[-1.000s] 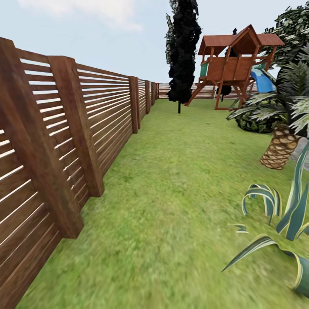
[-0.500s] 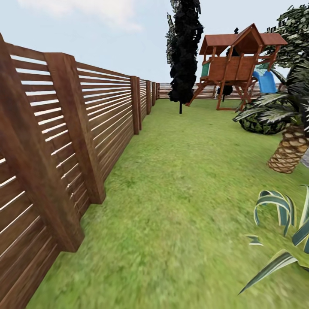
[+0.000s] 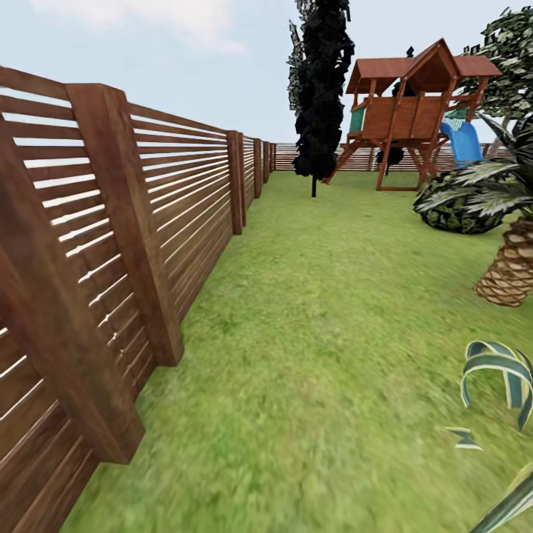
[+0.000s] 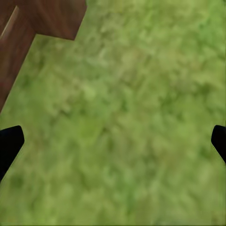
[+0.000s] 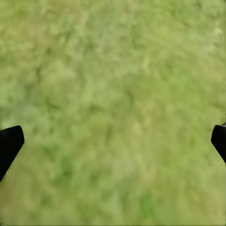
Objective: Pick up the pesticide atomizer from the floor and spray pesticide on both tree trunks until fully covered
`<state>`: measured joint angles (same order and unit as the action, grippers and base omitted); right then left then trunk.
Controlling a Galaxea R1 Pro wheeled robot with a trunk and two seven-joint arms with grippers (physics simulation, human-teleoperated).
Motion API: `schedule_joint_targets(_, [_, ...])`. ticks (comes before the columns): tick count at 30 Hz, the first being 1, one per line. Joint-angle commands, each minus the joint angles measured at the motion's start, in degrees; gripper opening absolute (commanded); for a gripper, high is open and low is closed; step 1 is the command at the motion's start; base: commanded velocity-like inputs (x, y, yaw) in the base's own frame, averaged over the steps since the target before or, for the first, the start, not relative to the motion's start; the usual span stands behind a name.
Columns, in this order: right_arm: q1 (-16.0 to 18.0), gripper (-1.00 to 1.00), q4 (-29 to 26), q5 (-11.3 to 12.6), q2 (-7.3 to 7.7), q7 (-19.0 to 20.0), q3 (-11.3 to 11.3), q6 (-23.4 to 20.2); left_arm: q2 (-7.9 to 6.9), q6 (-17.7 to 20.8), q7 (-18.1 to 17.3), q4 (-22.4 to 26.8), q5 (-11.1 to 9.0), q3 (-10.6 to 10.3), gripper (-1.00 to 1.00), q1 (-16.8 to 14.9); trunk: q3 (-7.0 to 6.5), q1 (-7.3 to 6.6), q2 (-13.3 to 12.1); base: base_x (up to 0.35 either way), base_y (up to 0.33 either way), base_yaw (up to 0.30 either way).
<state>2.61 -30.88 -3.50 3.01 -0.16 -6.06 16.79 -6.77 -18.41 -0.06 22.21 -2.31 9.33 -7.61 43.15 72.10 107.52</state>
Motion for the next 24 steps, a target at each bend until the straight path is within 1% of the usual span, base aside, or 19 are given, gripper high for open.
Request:
schedule_joint_targets(1, [0.0,1.0,0.0,-0.4,-0.04,0.0,-0.2,0.2,0.0,-0.2,0.0,-0.1,-0.2,0.0,1.0,0.0,0.05,0.03,0.0,0.316,0.137,0.0])
schedule_joint_targets(4, [0.0,1.0,0.0,-0.3,-0.06,-0.1,-0.2,0.2,0.07,-0.1,0.0,-0.1,-0.2,0.0,1.0,0.0,0.05,0.03,0.0,0.322,0.12,-0.016])
schedule_joint_targets(6, [0.0,1.0,0.0,-0.3,-0.09,-0.1,-0.2,0.2,0.08,-0.1,0.1,-0.1,-0.2,0.0,1.0,0.0,0.03,0.03,0.0,0.332,0.055,-0.137])
schedule_joint_targets(21, [0.0,1.0,-0.1,-0.3,-0.11,-0.1,-0.4,0.2,0.0,-0.1,0.2,-0.1,-0.2,0.0,1.0,0.0,-0.05,0.03,0.0,0.338,0.005,-0.249])
schedule_joint_targets(24, [0.0,1.0,-0.1,-0.3,-0.11,-0.1,-0.4,0.2,0.02,-0.1,0.2,-0.1,-0.2,0.0,1.0,0.0,-0.05,0.03,0.0,0.339,0.0,-0.147])
